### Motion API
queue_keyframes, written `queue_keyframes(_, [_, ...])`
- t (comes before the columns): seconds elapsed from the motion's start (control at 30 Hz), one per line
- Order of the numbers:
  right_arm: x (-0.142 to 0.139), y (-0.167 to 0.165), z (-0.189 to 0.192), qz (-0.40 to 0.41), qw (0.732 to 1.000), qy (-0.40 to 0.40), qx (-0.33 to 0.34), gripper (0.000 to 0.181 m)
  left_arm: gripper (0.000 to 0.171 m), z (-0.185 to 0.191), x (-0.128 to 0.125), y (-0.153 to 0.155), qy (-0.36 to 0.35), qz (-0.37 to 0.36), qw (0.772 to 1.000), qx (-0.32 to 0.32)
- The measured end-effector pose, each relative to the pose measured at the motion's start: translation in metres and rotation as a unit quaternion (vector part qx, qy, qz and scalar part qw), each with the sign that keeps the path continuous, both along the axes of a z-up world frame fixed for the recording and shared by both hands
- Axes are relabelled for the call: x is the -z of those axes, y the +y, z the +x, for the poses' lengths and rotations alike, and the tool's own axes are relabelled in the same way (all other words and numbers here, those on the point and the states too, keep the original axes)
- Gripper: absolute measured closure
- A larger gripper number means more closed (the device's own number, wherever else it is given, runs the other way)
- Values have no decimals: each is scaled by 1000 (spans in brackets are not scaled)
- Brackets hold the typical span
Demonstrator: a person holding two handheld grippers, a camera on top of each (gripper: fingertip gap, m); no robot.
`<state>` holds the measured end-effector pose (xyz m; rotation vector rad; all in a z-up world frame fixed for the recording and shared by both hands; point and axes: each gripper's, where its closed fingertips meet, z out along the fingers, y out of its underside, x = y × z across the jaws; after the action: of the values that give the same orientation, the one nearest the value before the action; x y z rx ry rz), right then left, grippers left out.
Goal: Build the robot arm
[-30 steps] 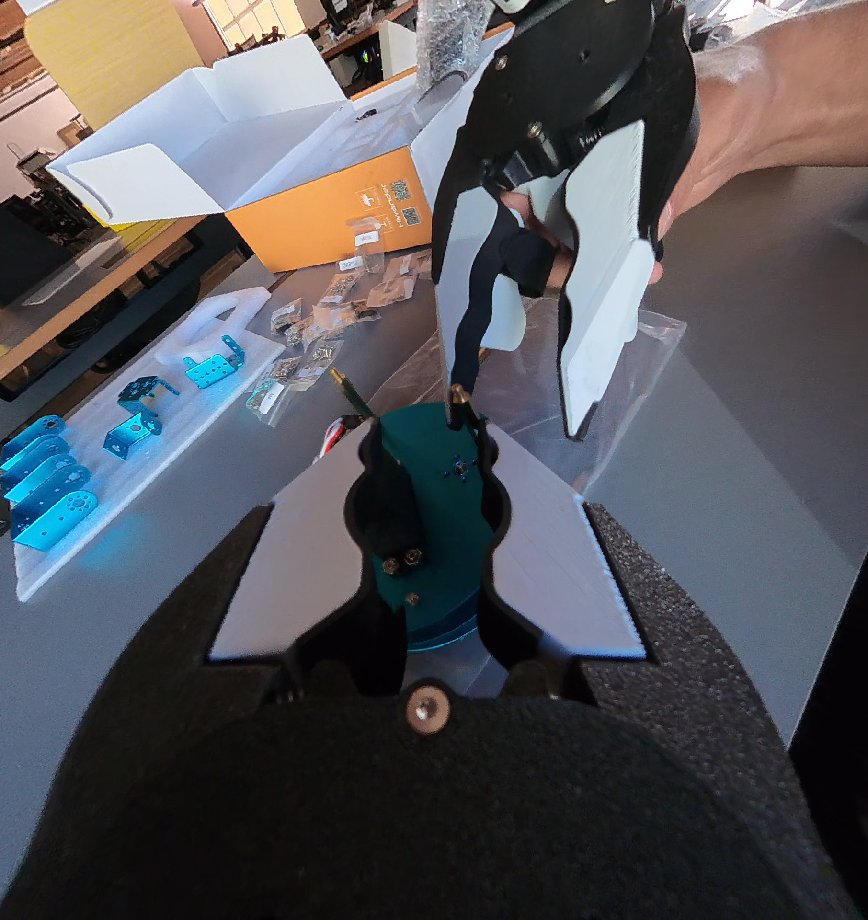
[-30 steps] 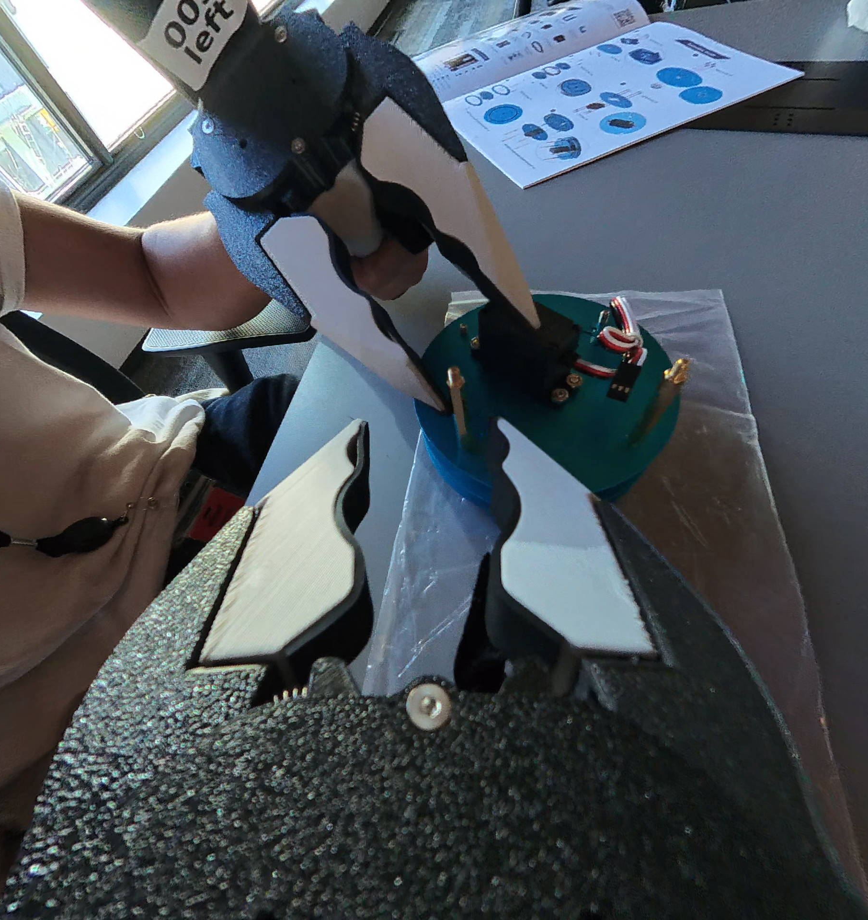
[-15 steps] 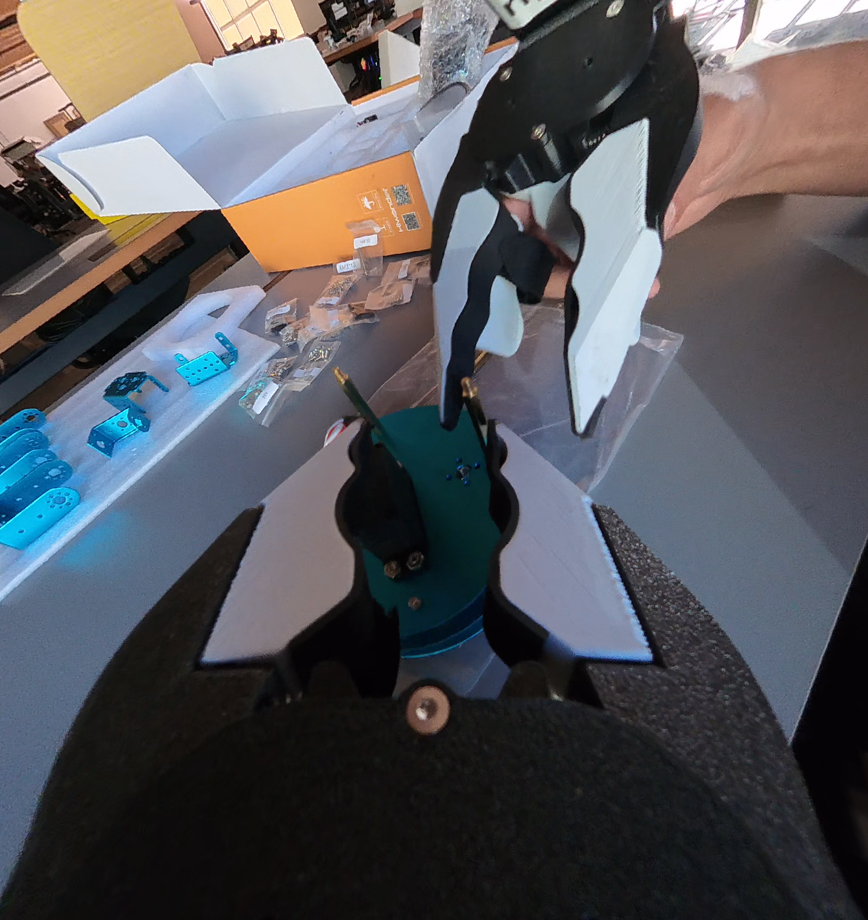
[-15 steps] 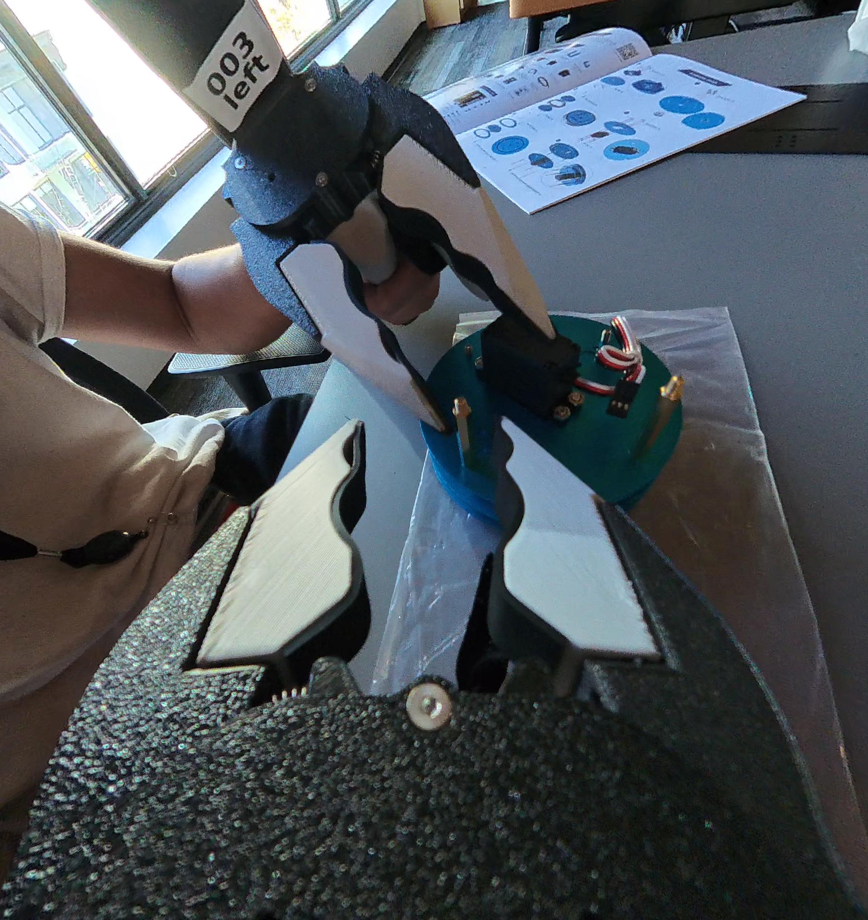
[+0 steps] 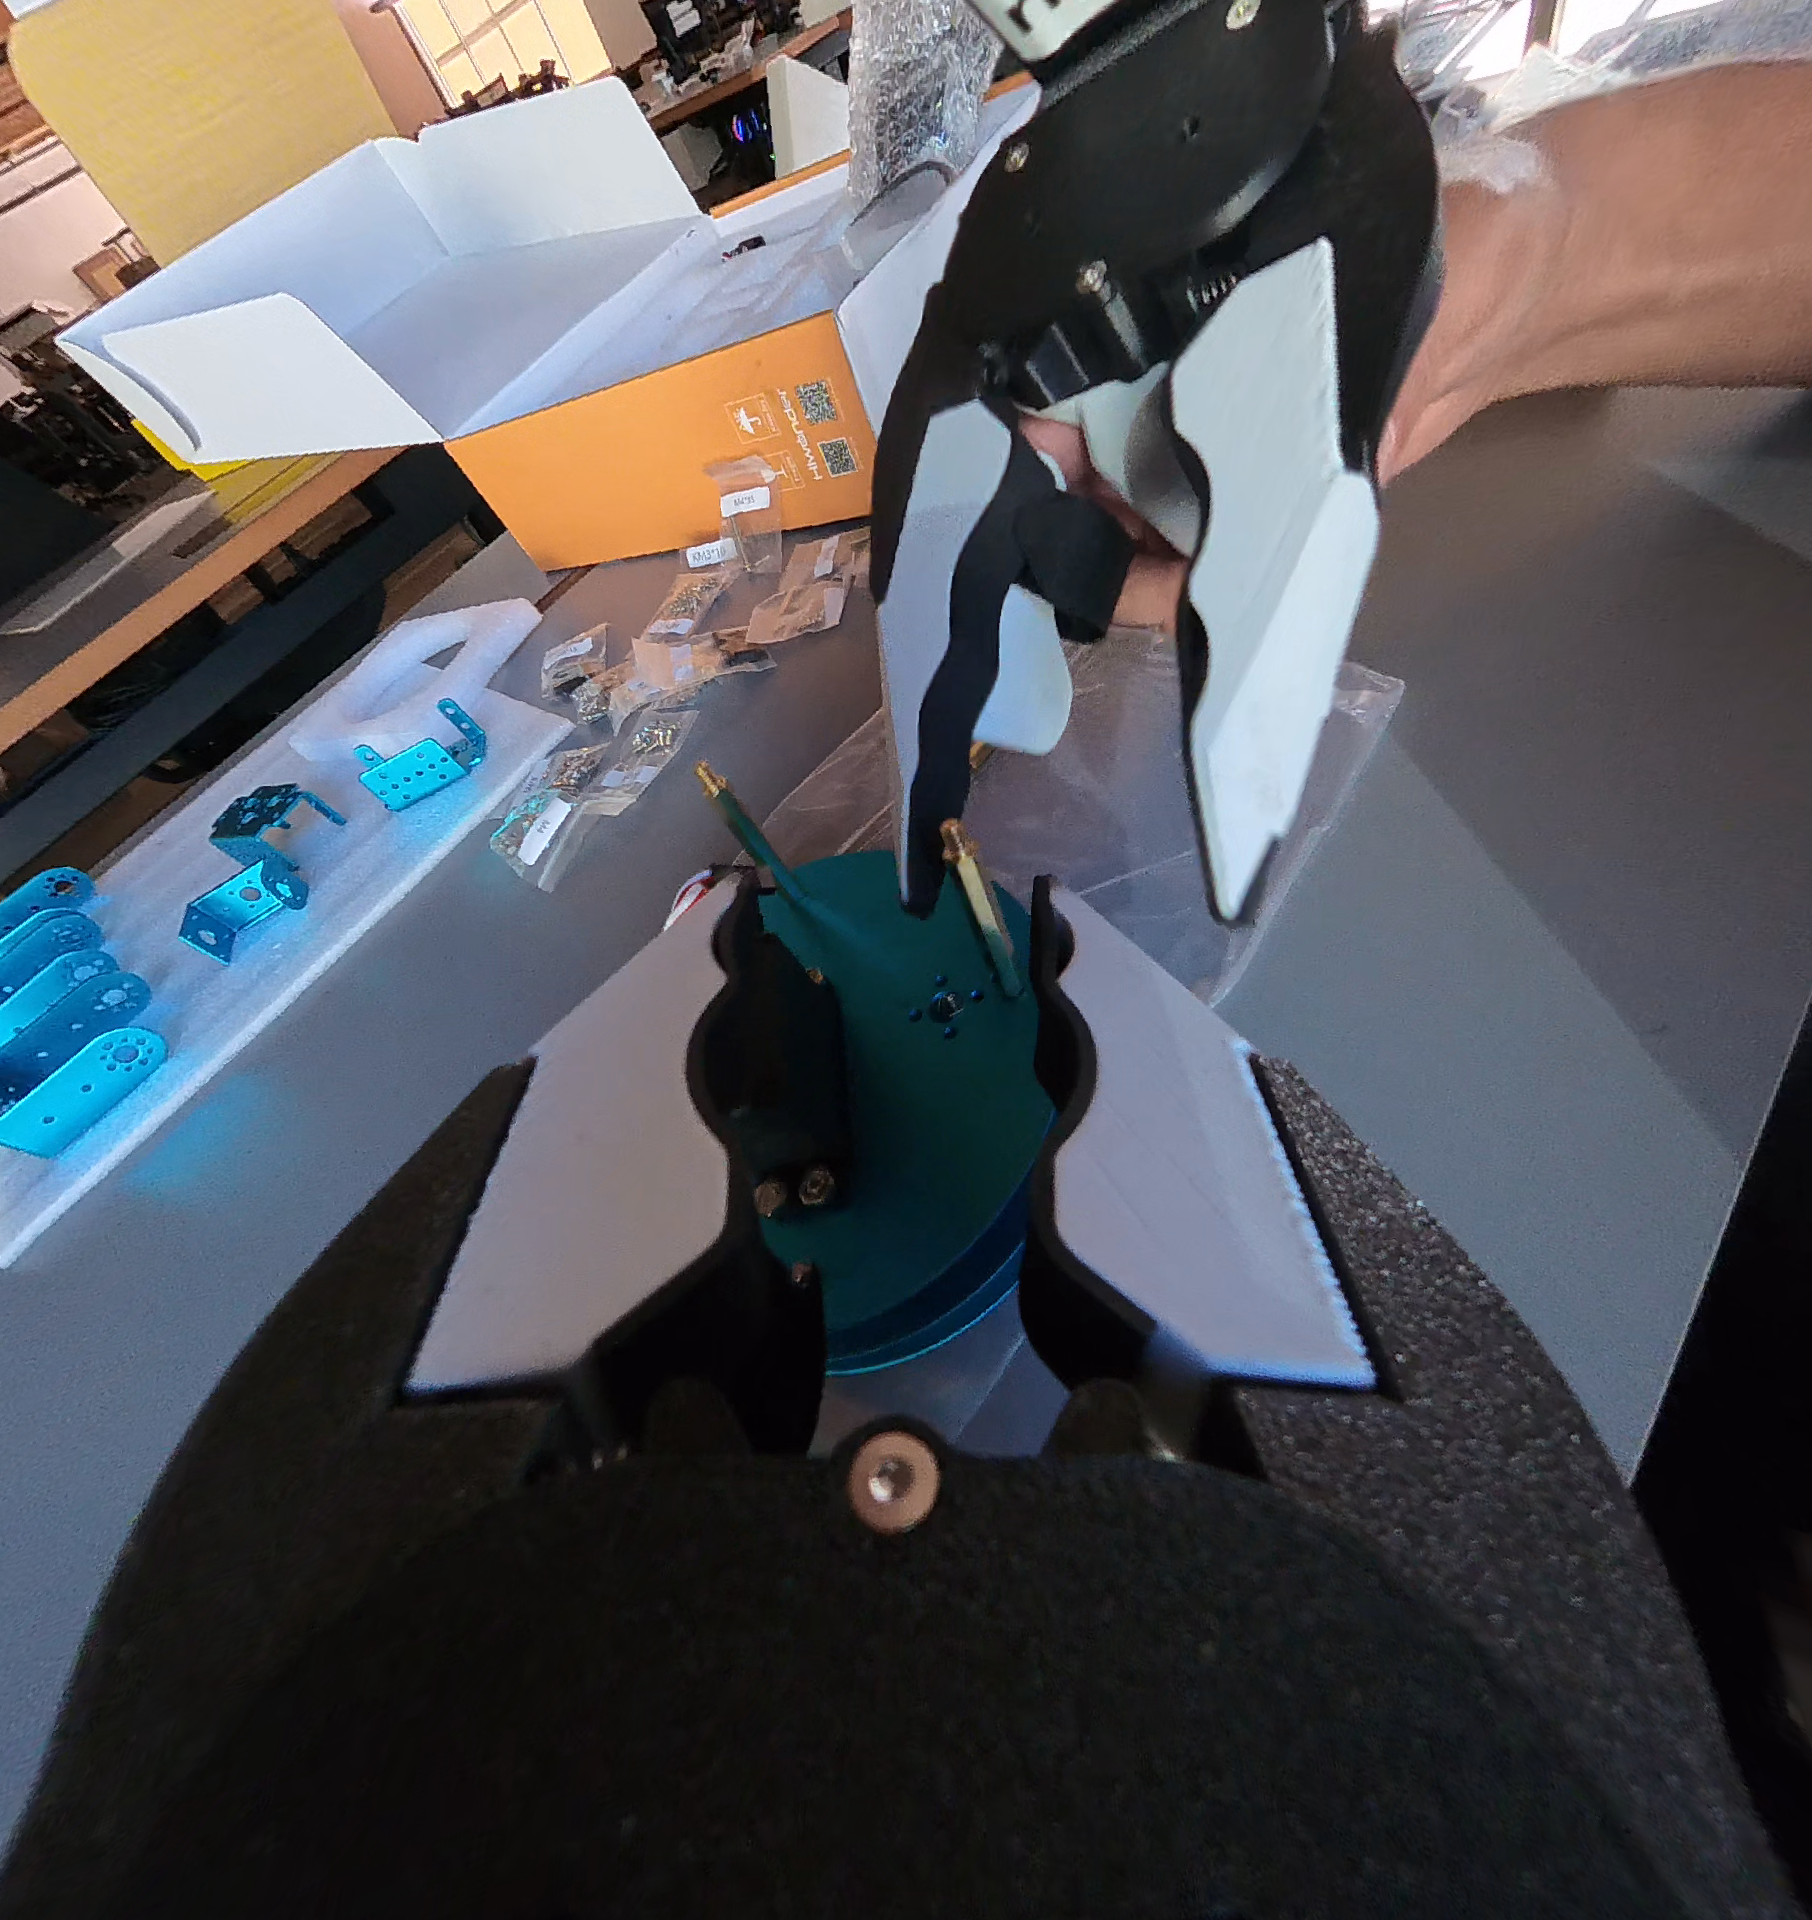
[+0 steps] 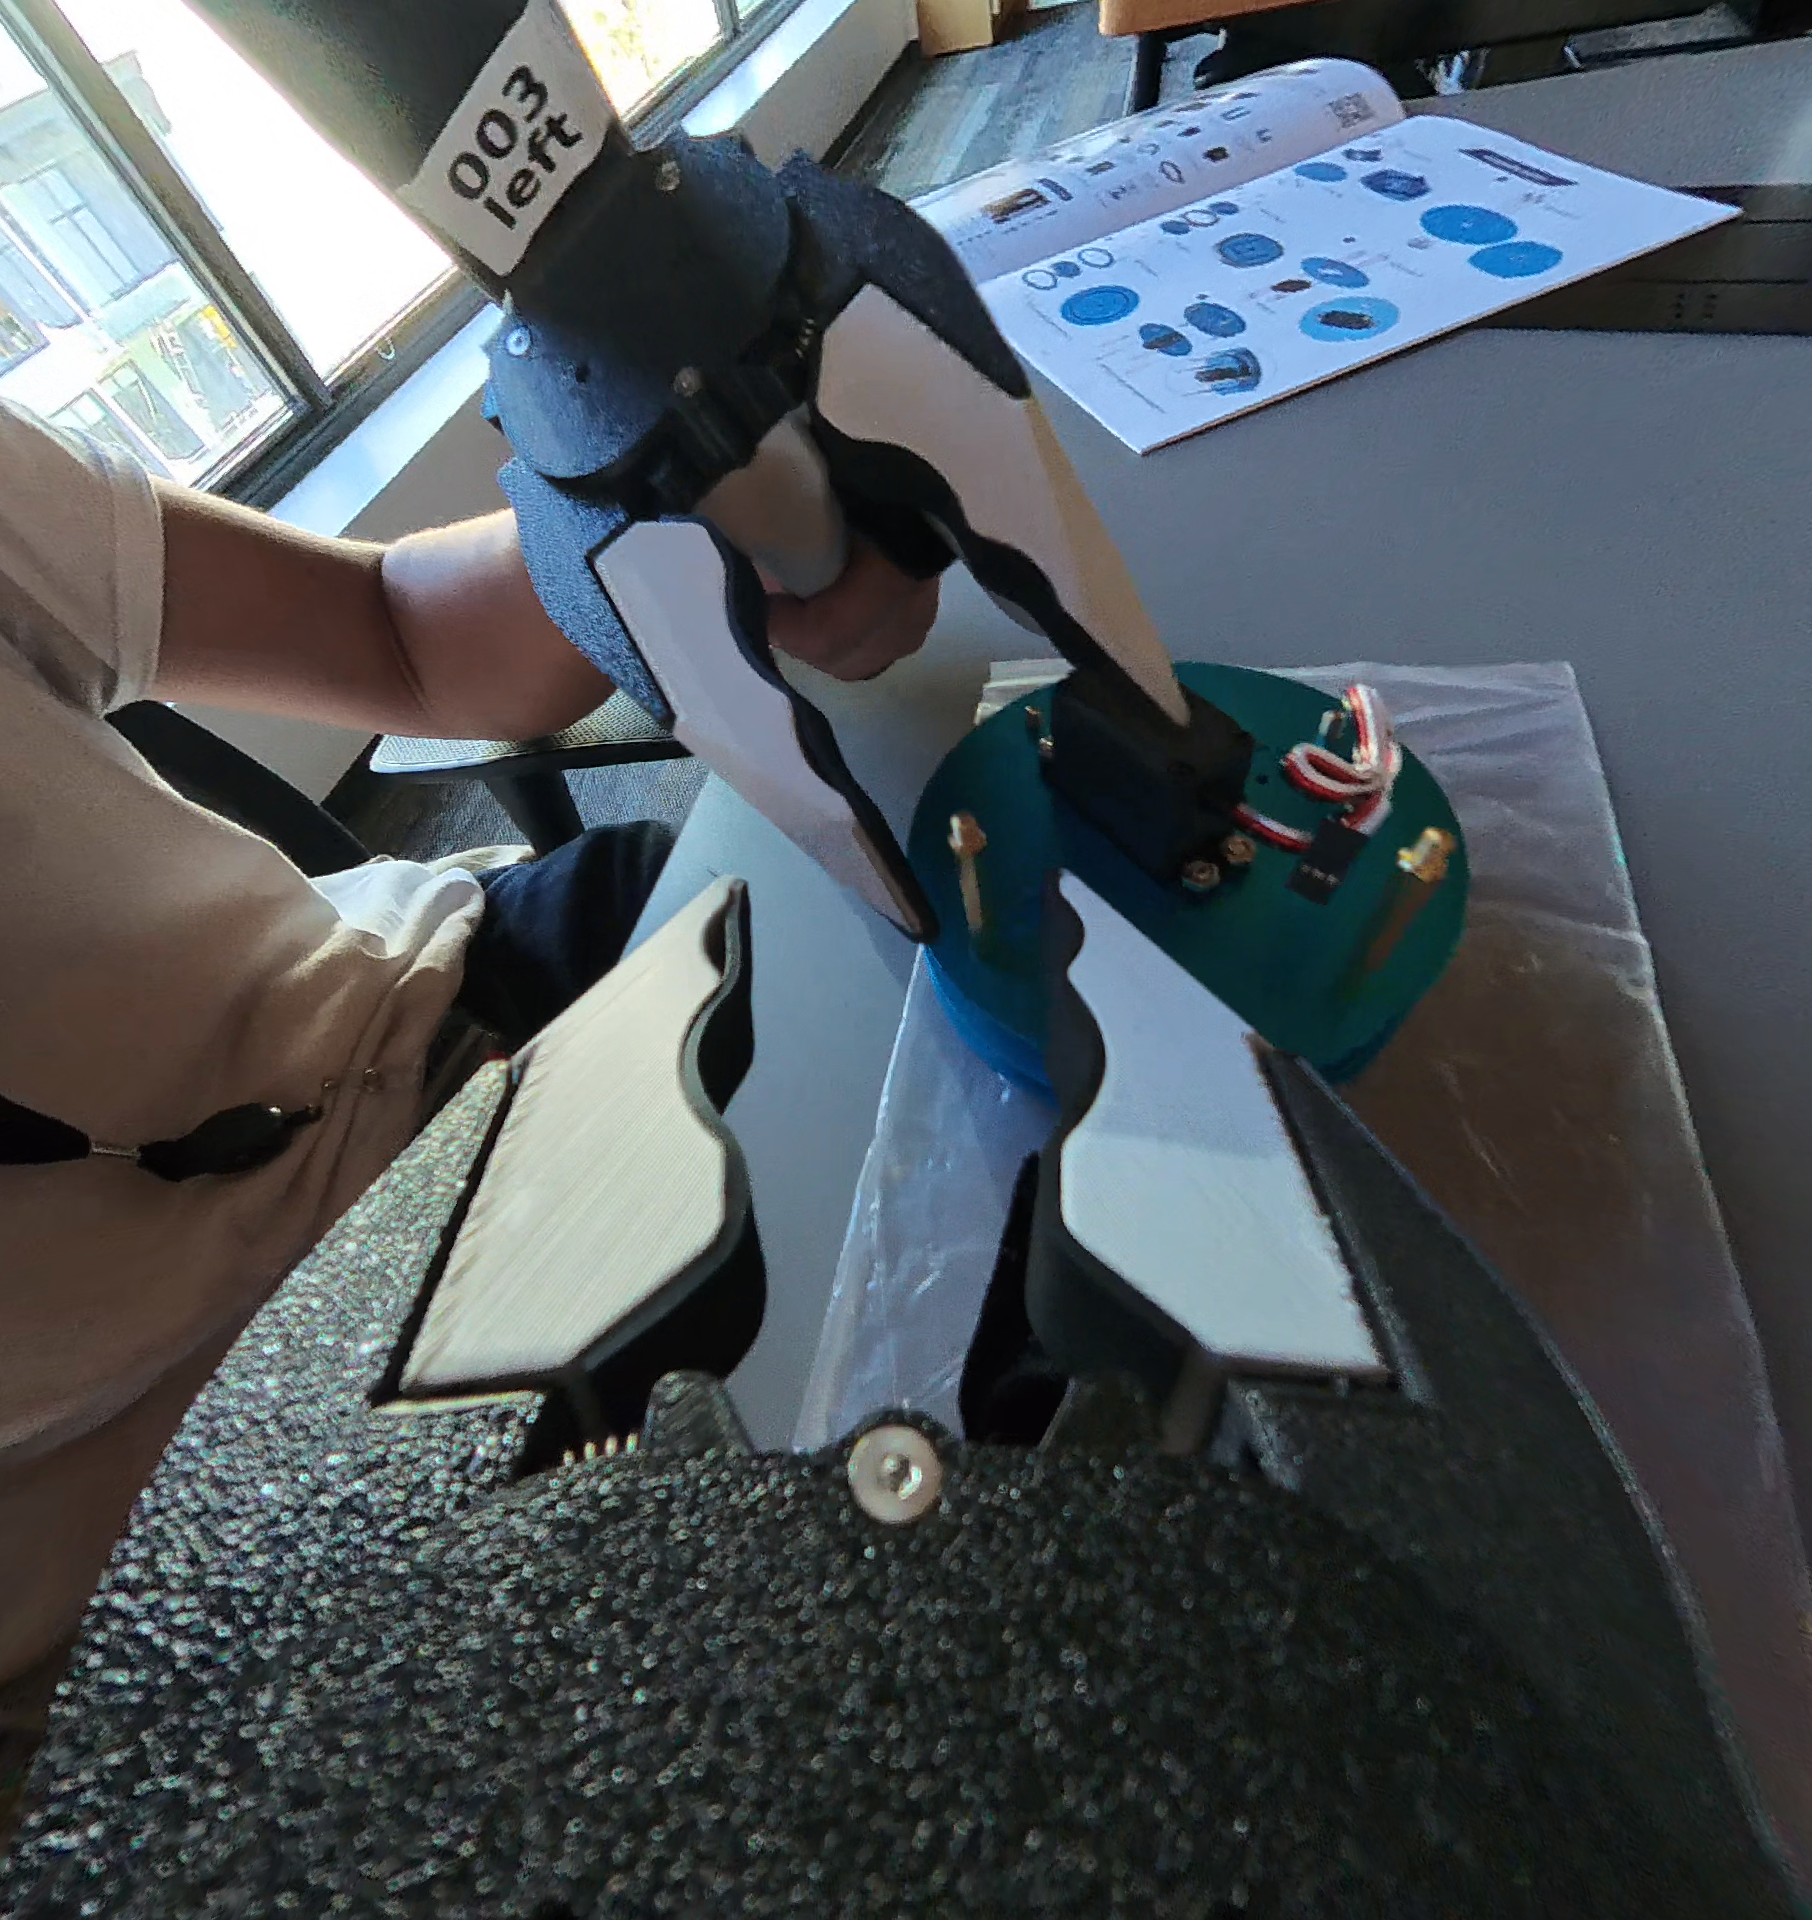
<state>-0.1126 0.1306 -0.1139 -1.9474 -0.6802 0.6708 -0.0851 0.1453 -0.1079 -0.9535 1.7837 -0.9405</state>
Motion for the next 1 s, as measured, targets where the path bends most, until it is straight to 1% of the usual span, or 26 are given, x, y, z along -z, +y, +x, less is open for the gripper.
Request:
queue_keyframes(0.1, [4, 3, -13, 1, 1000, -11, -15, 123, 120, 4, 0, 1, -1, 0, 1000, -4])
queue_keyframes(0.17, [5, 1, -16, -3, 1000, -12, -20, 124, 117, 6, 1, 5, -2, 4, 1000, -10])
queue_keyframes(0.23, [5, -3, -12, -6, 1000, -10, -17, 124, 113, 2, 1, 10, -1, -5, 1000, -10])
queue_keyframes(0.27, [4, -5, -8, -6, 1000, -6, -14, 127, 112, 0, 1, 13, -1, -11, 1000, -11])
queue_keyframes(0.3, [3, -7, -4, -5, 1000, -1, -11, 129, 112, -3, 1, 16, -1, -15, 1000, -15])
queue_keyframes(0.33, [1, -7, 0, -2, 1000, 2, -4, 129, 117, -6, 1, 19, -4, -18, 1000, -20])
queue_keyframes(0.43, [0, -1, 3, -5, 1000, 7, 4, 124, 118, -13, -5, 8, -11, -52, 999, -2])
queue_keyframes(0.53, [2, 3, -12, -7, 1000, 6, -17, 122, 117, -3, -2, 1, -10, -23, 1000, -6])
queue_keyframes(0.6, [5, 2, -17, -10, 1000, -5, -24, 123, 117, 5, 3, 4, -2, -9, 1000, -18])
queue_keyframes(0.63, [5, 0, -17, -12, 1000, -5, -23, 123, 111, 6, 4, 8, 1, -8, 1000, -22])
queue_keyframes(0.67, [5, -3, -15, -15, 1000, -3, -20, 120, 110, 4, 4, 11, 4, -13, 1000, -24])
queue_keyframes(0.7, [4, -6, -10, -18, 1000, -2, -16, 121, 109, 0, 3, 14, 5, -14, 1000, -27])
queue_keyframes(0.77, [-1, -12, 0, -8, 1000, 3, -10, 133, 116, -9, 3, 22, 2, -13, 999, -39])
queue_keyframes(0.87, [-4, -5, 5, -3, 1000, 3, 3, 125, 116, -15, 1, 14, -2, -30, 999, -23])
queue_keyframes(1.0, [5, 5, -17, -16, 1000, -5, -20, 117, 115, 4, -1, 3, -6, -17, 1000, -18])
